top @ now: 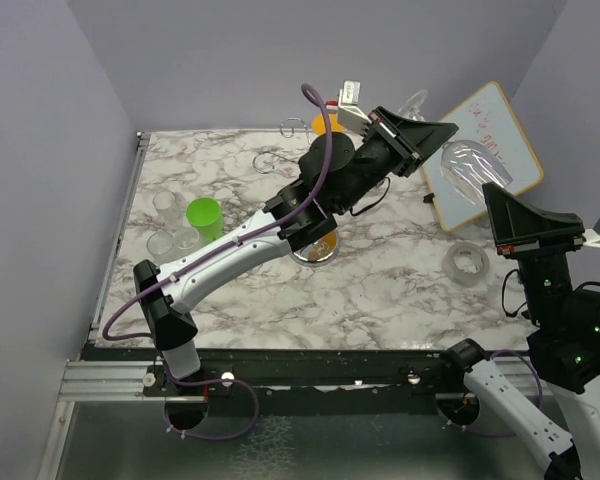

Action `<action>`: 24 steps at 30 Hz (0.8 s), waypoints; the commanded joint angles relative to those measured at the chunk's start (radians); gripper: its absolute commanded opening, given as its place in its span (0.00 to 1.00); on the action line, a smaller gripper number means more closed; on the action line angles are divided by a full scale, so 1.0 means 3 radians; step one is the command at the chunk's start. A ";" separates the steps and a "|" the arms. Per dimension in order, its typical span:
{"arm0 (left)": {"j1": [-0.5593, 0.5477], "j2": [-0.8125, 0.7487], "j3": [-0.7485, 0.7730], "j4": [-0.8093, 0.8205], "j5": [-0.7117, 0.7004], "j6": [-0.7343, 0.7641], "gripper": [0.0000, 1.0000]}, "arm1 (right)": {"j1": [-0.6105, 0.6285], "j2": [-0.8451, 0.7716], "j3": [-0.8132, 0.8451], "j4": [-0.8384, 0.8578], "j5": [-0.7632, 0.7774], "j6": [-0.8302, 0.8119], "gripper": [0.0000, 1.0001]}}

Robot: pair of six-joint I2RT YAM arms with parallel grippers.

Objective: Place the wine glass upside down on the wine glass rack

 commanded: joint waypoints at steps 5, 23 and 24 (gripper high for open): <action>-0.0017 -0.0030 0.0052 0.0230 -0.0077 0.0143 0.00 | 0.0003 -0.0014 -0.0031 0.0013 -0.0124 0.0070 0.01; -0.0012 -0.0486 -0.0461 0.0462 0.0088 0.2235 0.00 | 0.0003 -0.0465 0.0242 -0.1446 0.0628 -0.0280 0.77; -0.0012 -0.0528 -0.0495 0.0437 0.0121 0.2381 0.00 | 0.0003 -0.0480 0.0282 -0.1555 0.0706 -0.0320 0.77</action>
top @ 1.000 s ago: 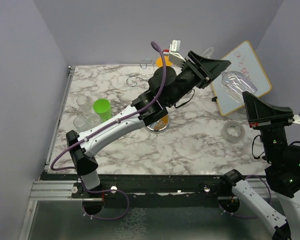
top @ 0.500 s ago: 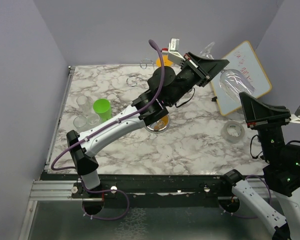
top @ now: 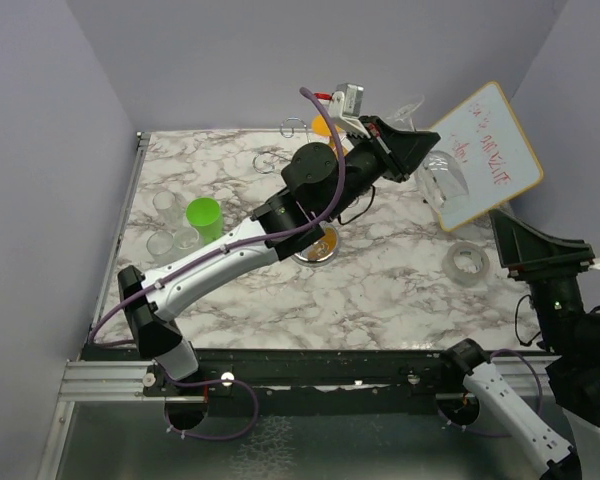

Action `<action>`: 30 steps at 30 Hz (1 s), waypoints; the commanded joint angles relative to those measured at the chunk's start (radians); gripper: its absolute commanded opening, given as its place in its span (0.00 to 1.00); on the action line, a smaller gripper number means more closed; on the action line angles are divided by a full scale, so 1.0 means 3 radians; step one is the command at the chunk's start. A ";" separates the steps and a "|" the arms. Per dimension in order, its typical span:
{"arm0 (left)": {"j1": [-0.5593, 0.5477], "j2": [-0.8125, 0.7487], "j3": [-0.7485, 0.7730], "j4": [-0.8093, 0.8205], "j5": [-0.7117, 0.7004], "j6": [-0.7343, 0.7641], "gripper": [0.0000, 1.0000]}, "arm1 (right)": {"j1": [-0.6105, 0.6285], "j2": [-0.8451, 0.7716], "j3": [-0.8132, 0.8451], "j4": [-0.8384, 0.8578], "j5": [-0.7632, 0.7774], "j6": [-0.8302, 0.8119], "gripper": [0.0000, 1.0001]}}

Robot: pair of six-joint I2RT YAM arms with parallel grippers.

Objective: Place the wine glass upside down on the wine glass rack

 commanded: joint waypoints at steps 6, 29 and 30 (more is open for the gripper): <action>-0.0005 -0.0504 -0.0211 -0.0198 0.0568 0.1676 0.00 | 0.0004 0.0049 0.0501 -0.0580 0.0155 -0.0576 0.78; -0.0005 -0.1491 -0.1165 -0.1057 0.1718 0.2761 0.00 | 0.0003 0.1285 0.0570 0.0480 -0.2321 0.1142 0.77; -0.0004 -0.1502 -0.1190 -0.1076 0.1737 0.2779 0.00 | 0.0003 0.1300 0.0582 0.0466 -0.2354 0.1194 0.75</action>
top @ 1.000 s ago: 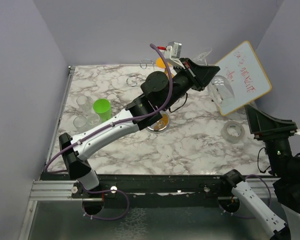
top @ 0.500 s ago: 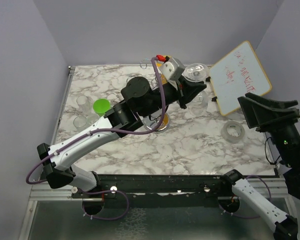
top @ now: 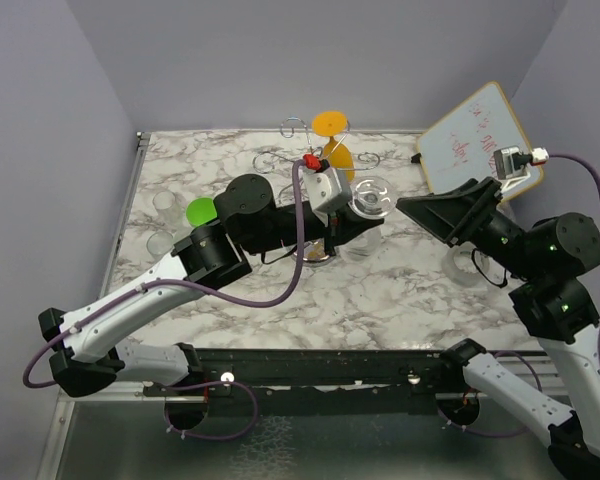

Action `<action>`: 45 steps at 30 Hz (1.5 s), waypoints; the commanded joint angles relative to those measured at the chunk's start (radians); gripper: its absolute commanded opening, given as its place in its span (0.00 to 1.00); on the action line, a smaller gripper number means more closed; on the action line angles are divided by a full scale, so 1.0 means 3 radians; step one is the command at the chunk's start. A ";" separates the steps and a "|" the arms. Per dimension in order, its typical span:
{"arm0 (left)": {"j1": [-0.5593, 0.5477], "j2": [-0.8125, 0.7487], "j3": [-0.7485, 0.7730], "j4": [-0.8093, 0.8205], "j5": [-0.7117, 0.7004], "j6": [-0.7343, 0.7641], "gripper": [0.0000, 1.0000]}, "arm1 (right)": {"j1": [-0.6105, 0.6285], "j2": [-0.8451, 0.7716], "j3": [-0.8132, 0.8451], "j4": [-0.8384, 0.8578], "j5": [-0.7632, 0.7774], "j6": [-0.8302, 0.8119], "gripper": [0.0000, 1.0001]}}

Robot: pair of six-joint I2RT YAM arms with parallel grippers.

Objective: Place the wine glass upside down on the wine glass rack

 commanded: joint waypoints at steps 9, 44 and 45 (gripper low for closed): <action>-0.0013 -0.0203 -0.0345 0.0140 0.0253 0.0318 0.00 | 0.0004 0.0274 0.0307 -0.0545 -0.0470 0.0585 0.59; -0.0008 -0.0659 -0.1390 0.0899 0.0054 0.0124 0.35 | 0.0004 0.0072 -0.0120 0.0040 -0.0593 0.1564 0.01; -0.0008 -0.0633 -0.1363 0.0906 0.0049 0.0132 0.36 | 0.0003 0.0072 -0.0117 0.0041 -0.0598 0.1562 0.01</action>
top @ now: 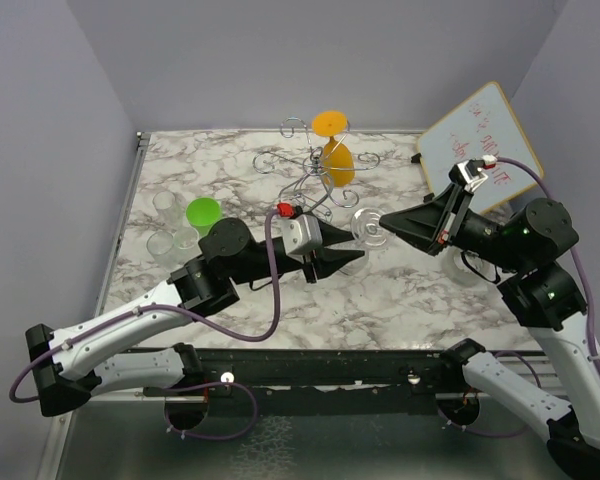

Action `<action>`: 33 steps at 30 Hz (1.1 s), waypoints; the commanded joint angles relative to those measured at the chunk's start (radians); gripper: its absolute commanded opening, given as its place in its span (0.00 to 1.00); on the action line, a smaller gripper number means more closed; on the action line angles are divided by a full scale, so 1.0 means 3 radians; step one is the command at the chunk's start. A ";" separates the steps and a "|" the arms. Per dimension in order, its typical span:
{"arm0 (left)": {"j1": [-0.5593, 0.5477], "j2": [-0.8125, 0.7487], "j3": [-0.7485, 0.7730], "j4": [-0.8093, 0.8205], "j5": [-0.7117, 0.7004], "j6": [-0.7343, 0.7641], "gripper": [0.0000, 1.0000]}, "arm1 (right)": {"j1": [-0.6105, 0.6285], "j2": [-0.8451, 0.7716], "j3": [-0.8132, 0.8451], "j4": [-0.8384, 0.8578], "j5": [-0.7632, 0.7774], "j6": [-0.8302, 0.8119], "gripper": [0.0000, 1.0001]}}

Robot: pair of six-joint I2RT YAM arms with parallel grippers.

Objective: Place the wine glass upside down on the wine glass rack

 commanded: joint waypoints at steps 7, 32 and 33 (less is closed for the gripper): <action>0.0000 0.0278 0.0213 -0.0073 -0.0030 0.0079 0.26 | -0.0015 -0.0059 -0.0082 0.0381 -0.0042 0.0197 0.01; 0.0017 -0.0458 -0.0495 -0.0528 -0.1455 -0.0240 0.00 | -0.0012 -0.0136 -0.0336 -0.0241 0.0636 -0.0459 0.79; 0.0022 -0.0492 -0.0478 -0.0572 -0.1586 -0.0239 0.00 | -0.0013 -0.0135 -0.0333 -0.0290 0.0694 -0.0485 0.79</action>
